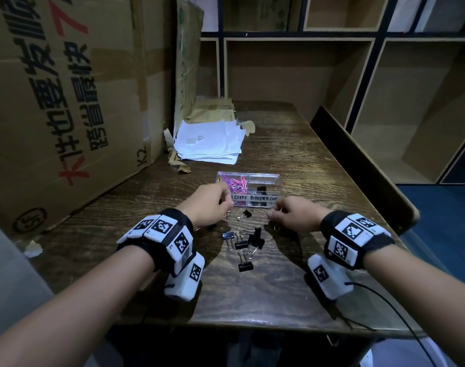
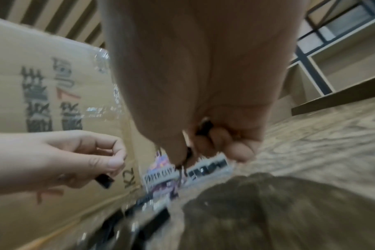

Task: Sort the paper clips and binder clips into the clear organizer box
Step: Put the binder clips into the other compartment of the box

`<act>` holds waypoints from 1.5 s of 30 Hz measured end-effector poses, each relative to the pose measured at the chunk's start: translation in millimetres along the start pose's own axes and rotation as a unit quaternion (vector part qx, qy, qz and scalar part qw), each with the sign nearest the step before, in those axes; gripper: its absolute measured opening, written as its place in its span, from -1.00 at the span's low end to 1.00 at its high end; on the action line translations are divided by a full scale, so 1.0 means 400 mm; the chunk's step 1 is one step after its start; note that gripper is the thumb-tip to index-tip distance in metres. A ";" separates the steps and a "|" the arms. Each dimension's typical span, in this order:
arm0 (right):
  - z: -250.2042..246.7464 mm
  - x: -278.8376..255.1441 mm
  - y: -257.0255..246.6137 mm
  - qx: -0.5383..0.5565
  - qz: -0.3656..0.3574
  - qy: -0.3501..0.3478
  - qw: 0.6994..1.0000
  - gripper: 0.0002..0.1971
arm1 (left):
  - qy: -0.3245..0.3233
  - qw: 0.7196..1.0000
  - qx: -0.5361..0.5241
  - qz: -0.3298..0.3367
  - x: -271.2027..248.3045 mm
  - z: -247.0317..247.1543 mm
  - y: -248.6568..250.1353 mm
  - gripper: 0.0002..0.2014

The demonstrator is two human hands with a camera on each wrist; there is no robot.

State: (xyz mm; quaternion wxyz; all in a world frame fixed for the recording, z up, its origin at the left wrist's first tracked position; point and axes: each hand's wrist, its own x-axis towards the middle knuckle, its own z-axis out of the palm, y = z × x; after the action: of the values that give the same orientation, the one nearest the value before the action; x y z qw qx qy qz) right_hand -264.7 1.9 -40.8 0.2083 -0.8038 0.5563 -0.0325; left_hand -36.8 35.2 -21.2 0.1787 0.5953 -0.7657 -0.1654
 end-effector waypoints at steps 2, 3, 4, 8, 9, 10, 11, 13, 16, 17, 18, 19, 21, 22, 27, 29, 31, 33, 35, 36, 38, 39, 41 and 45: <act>-0.025 0.018 -0.005 0.054 -0.017 0.100 0.993 -0.75 | 0.053 0.998 -0.029 0.011 0.028 -0.008 0.017 -0.88; -0.038 0.029 -0.010 0.076 -0.018 0.148 0.986 -0.77 | 0.077 0.996 -0.048 0.008 0.045 -0.009 0.027 -0.89; -0.052 0.041 -0.015 0.090 -0.015 0.187 0.978 -0.79 | 0.097 0.993 -0.065 0.004 0.065 -0.009 0.037 -0.90; -0.084 0.105 -0.011 0.080 0.019 0.197 0.977 -0.78 | 0.128 0.989 -0.073 0.007 0.141 0.000 0.074 -0.91; -0.086 0.118 -0.005 0.080 0.032 0.187 0.979 -0.77 | 0.126 0.989 -0.075 0.007 0.157 0.003 0.082 -0.91; -0.088 0.128 0.003 0.084 0.042 0.184 0.978 -0.76 | 0.122 0.989 -0.078 0.004 0.172 0.008 0.088 -0.91; -0.090 0.136 0.011 0.091 0.047 0.189 0.977 -0.75 | 0.117 0.990 -0.078 0.001 0.188 0.016 0.091 -0.91; -0.098 0.138 0.019 0.110 0.045 0.202 0.972 -0.76 | 0.105 0.992 -0.067 -0.008 0.215 0.033 0.093 -0.91; -0.103 0.136 0.020 0.179 0.037 0.203 0.962 -0.74 | 0.087 0.995 -0.051 -0.014 0.236 0.056 0.093 -0.82; -0.103 0.136 0.016 0.202 0.029 0.195 0.959 -0.72 | 0.086 0.995 -0.044 -0.012 0.238 0.060 0.094 -0.78; -0.102 0.138 0.012 0.211 0.019 0.184 0.960 -0.70 | 0.092 0.995 -0.039 -0.009 0.238 0.062 0.096 -0.75; -0.101 0.143 0.008 0.206 0.008 0.171 0.963 -0.68 | 0.101 0.994 -0.040 -0.009 0.239 0.063 0.097 -0.74; -0.097 0.156 -0.004 0.174 -0.006 0.144 0.974 -0.66 | 0.109 0.992 -0.065 -0.022 0.241 0.060 0.095 -0.75; -0.093 0.164 -0.009 0.157 -0.009 0.134 0.978 -0.65 | 0.110 0.989 -0.087 -0.035 0.242 0.057 0.094 -0.75; -0.082 0.182 -0.010 0.108 -0.010 0.155 0.982 -0.60 | 0.101 0.982 -0.147 -0.064 0.255 0.042 0.091 -0.72; -0.084 0.176 -0.002 0.112 -0.007 0.172 0.979 -0.61 | 0.086 0.984 -0.148 -0.053 0.261 0.047 0.102 -0.71; -0.087 0.165 0.004 0.105 -0.002 0.172 0.980 -0.61 | 0.067 0.988 -0.131 -0.044 0.264 0.064 0.114 -0.71; -0.088 0.149 0.004 0.095 0.006 0.158 0.983 -0.61 | 0.052 0.992 -0.110 -0.035 0.263 0.086 0.120 -0.72; -0.089 0.130 0.004 0.108 0.015 0.153 0.982 -0.60 | 0.060 0.993 -0.097 -0.026 0.256 0.090 0.120 -0.72; -0.089 0.121 0.005 0.114 0.014 0.157 0.981 -0.60 | 0.075 0.992 -0.096 -0.021 0.249 0.082 0.118 -0.73; -0.087 0.106 0.003 0.114 -0.002 0.163 0.980 -0.67 | 0.104 0.989 -0.103 -0.018 0.225 0.052 0.102 -0.76; -0.086 0.098 0.000 0.113 -0.015 0.159 0.981 -0.73 | 0.105 0.989 -0.106 -0.022 0.210 0.033 0.087 -0.78; -0.080 0.081 -0.012 0.108 -0.047 0.126 0.985 -0.82 | 0.089 0.990 -0.100 -0.043 0.173 -0.004 0.047 -0.80; -0.048 0.055 -0.055 0.039 -0.089 0.039 0.994 -0.89 | 0.106 0.983 -0.059 -0.135 0.092 -0.043 -0.061 -0.79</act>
State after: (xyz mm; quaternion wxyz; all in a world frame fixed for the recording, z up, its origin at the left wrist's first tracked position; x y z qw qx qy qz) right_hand -242.3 -17.2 -19.0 0.2140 -0.8395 0.4885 -0.1043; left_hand -16.3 -6.9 -14.4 0.2701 0.6959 -0.6436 -0.1691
